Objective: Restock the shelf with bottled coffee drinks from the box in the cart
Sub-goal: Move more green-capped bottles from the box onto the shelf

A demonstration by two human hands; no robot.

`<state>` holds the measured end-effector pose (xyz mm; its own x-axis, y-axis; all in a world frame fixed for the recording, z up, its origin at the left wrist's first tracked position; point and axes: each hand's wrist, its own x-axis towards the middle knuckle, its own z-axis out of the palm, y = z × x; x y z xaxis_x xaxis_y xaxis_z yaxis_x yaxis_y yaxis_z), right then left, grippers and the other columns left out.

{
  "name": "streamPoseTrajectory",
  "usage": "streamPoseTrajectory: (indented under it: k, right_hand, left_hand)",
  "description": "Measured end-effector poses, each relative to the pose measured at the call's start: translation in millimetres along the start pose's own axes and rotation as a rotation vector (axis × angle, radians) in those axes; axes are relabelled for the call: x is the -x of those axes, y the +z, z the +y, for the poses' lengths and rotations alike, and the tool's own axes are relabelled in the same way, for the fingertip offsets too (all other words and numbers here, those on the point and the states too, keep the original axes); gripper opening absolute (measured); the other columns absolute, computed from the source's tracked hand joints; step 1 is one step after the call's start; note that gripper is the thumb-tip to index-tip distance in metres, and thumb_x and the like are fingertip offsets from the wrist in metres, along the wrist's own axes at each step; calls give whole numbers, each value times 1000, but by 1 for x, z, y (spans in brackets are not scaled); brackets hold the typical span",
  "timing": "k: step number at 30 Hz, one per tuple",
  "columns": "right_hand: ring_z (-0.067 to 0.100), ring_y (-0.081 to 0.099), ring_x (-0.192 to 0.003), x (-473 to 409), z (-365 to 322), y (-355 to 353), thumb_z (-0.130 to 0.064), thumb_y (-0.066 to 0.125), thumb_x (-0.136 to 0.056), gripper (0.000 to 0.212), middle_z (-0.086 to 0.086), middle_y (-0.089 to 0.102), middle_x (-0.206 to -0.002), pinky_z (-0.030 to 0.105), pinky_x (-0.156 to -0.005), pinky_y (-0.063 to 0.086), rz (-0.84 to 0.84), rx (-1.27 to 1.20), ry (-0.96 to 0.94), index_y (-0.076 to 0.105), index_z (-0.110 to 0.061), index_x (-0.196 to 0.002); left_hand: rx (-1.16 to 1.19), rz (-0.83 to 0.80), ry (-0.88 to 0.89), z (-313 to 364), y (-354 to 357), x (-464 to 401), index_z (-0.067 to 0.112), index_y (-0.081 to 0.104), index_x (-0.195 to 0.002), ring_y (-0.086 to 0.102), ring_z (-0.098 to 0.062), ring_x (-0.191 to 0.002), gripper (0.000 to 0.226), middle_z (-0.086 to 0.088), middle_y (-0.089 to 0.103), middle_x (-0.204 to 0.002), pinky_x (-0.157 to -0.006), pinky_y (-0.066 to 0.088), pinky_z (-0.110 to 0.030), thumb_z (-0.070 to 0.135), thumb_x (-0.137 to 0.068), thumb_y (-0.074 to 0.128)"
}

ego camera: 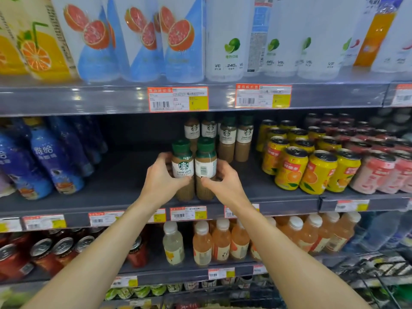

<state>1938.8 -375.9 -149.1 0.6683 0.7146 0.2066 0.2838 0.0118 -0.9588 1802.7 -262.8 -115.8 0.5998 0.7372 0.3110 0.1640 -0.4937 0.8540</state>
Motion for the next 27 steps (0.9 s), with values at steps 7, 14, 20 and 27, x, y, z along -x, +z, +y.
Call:
streamPoseTrajectory:
  k: [7, 14, 20, 27]
  right_hand:
    - [4, 49, -114, 3, -6, 8, -23, 81, -73, 73, -3, 44, -130, 26, -100, 41, -60, 76, 27, 47, -27, -137]
    - [10, 52, -120, -11, -2, 7, -43, 91, -49, 94, -7, 56, -123, 37, -101, 47, -87, 280, 9, 46, -21, -129]
    - [11, 57, -114, -9, -2, 0, -23, 91, -61, 78, -4, 59, -121, 33, -96, 49, -33, 183, 42, 40, -19, -119]
    - [12, 55, -118, -4, 0, -6, -8, 74, -75, 68, -1, 56, -129, 23, -90, 45, -125, 138, 77, 48, -21, -137]
  left_hand:
    - [76, -19, -45, -3, 6, 3, 20, 42, -128, 57, 5, -93, 70, 16, 59, -103, -72, 45, -12, 14, -70, 80]
    - [49, -145, -56, -8, -2, -9, 29, 41, -121, 60, -2, -101, 67, 14, 61, -109, -86, 50, -26, 18, -69, 83]
    - [7, -175, -42, -3, -5, -11, 25, 41, -118, 61, -3, -97, 62, 9, 63, -107, -81, 51, -24, 17, -71, 82]
    - [-25, -141, -44, -1, -3, -8, 21, 41, -116, 62, -6, -92, 60, 9, 63, -100, -78, 49, -25, 16, -72, 82]
